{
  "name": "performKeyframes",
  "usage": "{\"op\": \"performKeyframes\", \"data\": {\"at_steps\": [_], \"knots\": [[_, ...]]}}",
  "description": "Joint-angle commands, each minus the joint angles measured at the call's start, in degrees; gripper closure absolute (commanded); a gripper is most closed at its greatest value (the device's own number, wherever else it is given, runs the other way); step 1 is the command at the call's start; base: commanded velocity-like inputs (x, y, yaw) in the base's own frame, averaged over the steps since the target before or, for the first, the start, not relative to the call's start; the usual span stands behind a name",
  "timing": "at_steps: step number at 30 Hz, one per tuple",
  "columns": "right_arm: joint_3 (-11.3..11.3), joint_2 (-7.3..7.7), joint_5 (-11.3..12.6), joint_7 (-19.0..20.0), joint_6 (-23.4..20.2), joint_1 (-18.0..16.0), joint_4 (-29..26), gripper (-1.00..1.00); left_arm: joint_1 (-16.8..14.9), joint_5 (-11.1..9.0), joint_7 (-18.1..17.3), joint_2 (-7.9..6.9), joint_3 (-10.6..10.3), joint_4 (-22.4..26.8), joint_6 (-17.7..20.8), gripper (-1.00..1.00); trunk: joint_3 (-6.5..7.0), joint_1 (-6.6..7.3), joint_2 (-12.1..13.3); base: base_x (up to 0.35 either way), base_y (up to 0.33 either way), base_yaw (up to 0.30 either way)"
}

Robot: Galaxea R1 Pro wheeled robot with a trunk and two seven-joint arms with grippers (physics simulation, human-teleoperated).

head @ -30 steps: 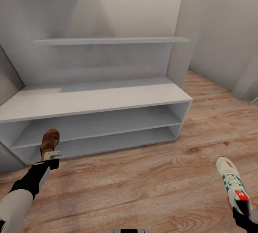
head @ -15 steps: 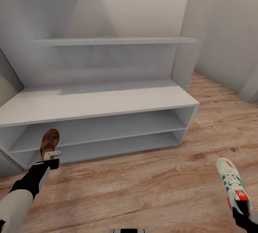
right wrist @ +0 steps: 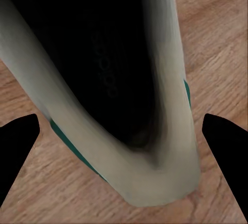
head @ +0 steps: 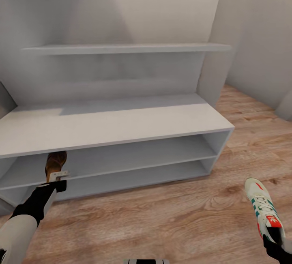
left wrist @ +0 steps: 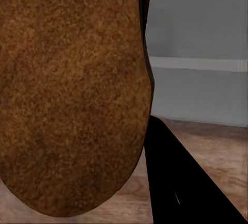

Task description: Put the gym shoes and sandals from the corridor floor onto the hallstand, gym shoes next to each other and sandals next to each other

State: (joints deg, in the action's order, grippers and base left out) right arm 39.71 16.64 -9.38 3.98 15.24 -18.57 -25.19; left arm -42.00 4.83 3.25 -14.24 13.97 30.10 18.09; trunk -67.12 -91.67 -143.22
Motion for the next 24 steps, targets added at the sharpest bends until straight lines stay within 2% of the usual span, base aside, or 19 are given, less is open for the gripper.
{"op": "performKeyframes", "data": {"at_steps": [1,8,16,24], "knots": [[0.5,-0.03,-0.5,0.4,0.2,-0.1,0.0,1.00,0.0,0.7,-0.1,0.01,0.2,0.1,0.4,1.00,-0.04,0.00,0.0,0.083,0.000,0.000],[0.5,-0.03,-0.5,0.4,0.2,-0.1,0.0,1.00,0.0,0.8,-0.1,-0.16,0.2,0.1,0.4,1.00,-0.04,0.00,0.0,0.043,0.000,0.000],[0.5,-0.03,-0.5,0.4,0.2,-0.1,0.0,1.00,0.0,1.0,-0.1,-0.17,0.2,0.1,0.5,1.00,-0.04,0.00,0.0,0.226,0.062,0.000],[0.5,-0.03,-0.5,0.4,0.2,-0.1,0.0,1.00,0.0,1.0,-0.1,-0.23,0.2,0.1,0.5,1.00,-0.04,0.00,0.0,0.056,0.017,0.000]]}}
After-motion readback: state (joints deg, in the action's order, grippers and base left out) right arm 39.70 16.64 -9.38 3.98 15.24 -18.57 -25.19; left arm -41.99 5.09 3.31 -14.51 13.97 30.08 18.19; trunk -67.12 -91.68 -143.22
